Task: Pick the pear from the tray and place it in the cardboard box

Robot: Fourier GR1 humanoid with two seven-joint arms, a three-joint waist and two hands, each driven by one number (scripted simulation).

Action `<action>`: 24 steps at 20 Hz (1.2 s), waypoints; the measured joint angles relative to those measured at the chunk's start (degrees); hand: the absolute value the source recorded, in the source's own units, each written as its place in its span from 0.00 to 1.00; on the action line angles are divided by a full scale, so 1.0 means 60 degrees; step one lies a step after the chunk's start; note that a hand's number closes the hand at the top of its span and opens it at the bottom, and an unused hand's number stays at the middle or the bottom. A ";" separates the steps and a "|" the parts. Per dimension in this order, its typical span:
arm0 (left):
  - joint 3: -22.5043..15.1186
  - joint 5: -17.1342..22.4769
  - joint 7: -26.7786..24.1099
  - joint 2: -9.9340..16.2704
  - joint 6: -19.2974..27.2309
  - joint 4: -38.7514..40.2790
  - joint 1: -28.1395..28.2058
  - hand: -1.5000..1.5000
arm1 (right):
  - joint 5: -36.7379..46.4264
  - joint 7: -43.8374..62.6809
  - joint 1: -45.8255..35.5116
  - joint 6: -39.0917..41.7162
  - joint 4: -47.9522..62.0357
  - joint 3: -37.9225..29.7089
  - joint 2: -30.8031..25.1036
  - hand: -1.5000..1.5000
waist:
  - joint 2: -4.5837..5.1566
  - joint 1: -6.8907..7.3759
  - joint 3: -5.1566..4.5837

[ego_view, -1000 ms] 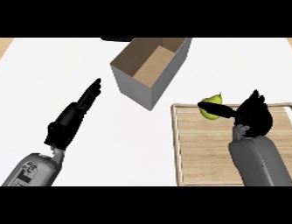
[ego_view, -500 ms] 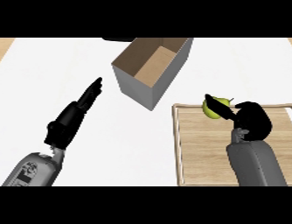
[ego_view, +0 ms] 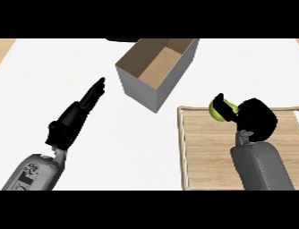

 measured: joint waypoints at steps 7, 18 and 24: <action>-0.0367 -0.0001 -0.0019 -0.0178 -0.0336 -0.0067 -0.0316 0.50 | -0.0577 -0.4879 -0.0909 0.1230 -0.0422 0.3473 -0.0191 1.00 | 0.0094 0.1185 0.0049; -0.0048 -0.0045 0.0045 -0.0121 -0.0055 0.0029 -0.0120 0.50 | -0.3697 -1.2911 -0.1282 0.1882 -0.3140 0.4312 -0.3157 1.00 | 0.0039 0.0140 0.0073; 0.0050 -0.0130 0.0048 -0.0091 0.0045 -0.0149 0.0179 0.50 | -0.6823 -1.5523 -0.1045 0.3155 -0.3889 0.1820 -0.4887 1.00 | 0.0018 -0.0136 0.0055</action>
